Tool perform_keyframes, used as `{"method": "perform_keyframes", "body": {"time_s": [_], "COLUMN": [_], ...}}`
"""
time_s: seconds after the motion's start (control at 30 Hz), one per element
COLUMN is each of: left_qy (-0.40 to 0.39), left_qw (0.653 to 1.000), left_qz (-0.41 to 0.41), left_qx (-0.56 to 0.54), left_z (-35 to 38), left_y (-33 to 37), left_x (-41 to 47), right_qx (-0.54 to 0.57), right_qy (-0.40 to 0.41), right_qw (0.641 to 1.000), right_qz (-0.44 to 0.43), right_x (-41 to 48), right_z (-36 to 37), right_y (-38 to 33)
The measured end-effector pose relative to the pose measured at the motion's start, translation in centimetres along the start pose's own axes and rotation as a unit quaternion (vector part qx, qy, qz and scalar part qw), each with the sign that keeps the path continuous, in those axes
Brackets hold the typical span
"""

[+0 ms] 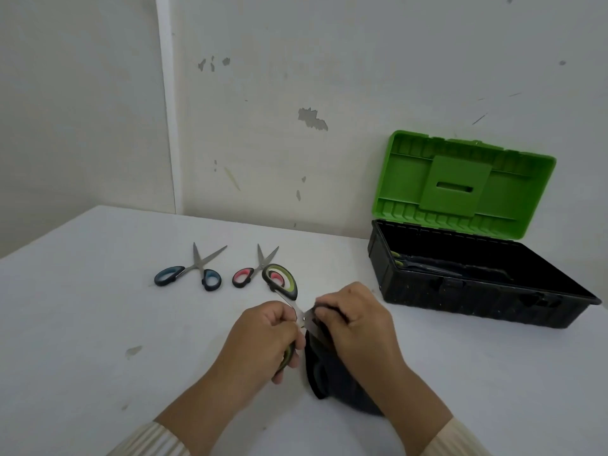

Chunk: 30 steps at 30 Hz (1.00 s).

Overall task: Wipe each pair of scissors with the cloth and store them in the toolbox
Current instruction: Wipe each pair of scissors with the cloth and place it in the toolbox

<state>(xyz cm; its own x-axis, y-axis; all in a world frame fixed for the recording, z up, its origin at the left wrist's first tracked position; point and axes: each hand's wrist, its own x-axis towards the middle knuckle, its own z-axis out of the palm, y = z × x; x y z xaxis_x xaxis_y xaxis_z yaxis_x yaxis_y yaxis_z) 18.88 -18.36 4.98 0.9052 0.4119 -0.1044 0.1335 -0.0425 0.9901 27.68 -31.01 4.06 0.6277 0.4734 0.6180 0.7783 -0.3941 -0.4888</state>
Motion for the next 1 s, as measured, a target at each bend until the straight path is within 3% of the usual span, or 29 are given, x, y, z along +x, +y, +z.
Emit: {"method": "perform_keyframes", "body": {"time_s": [0.13, 0.23, 0.33, 0.4, 0.5, 0.57, 0.63, 0.73, 0.83, 0.93, 1.0], "left_qy": [-0.010, -0.001, 0.060, 0.122, 0.181, 0.170, 0.173, 0.181, 0.141, 0.015, -0.019], "left_qw": [1.000, 0.999, 0.994, 0.974, 0.892, 0.859, 0.853, 0.910, 0.984, 0.989, 0.978], "left_qz": [0.008, 0.026, 0.081, 0.176, 0.321, 0.361, 0.372, 0.277, 0.084, -0.074, -0.117], "left_qx": [-0.011, -0.028, -0.031, 0.075, 0.262, 0.320, 0.324, 0.249, 0.065, -0.127, -0.171], "left_z": [0.1, -0.4, -1.0, -1.2, -1.2, -1.1, -0.9, -0.5, -0.9, -1.9, -2.2], "left_y": [0.3, 0.7, 1.1, 0.4, -1.1, -2.2, -2.5, -1.7, -0.8, -0.1, -0.2], "left_x": [-0.4, -0.5, -0.2, 0.2, 0.6, 1.2, 1.5, 1.0, 1.3, 1.4, 1.4], "right_qx": [-0.006, 0.005, 0.110, 0.185, 0.302, 0.298, 0.255, 0.244, 0.255, 0.247, 0.234], "right_qy": [-0.029, 0.071, 0.088, 0.059, -0.042, -0.123, -0.163, -0.166, -0.160, -0.163, -0.175], "right_qw": [1.000, 0.991, 0.966, 0.956, 0.921, 0.913, 0.918, 0.922, 0.920, 0.920, 0.923], "right_qz": [0.002, 0.116, 0.217, 0.218, 0.241, 0.250, 0.255, 0.250, 0.252, 0.258, 0.251], "right_x": [-0.1, 1.2, 1.0, 0.7, 0.7, 0.5, 0.3, 0.4, 0.4, 0.4, 0.3], "right_z": [0.0, -1.7, -2.9, -3.1, -3.6, -3.5, -3.2, -2.8, -2.6, -2.5, -2.5], "right_y": [-0.8, 1.6, 2.5, 1.8, -0.5, -1.2, -1.4, -1.0, -0.6, -0.3, -0.3]}}
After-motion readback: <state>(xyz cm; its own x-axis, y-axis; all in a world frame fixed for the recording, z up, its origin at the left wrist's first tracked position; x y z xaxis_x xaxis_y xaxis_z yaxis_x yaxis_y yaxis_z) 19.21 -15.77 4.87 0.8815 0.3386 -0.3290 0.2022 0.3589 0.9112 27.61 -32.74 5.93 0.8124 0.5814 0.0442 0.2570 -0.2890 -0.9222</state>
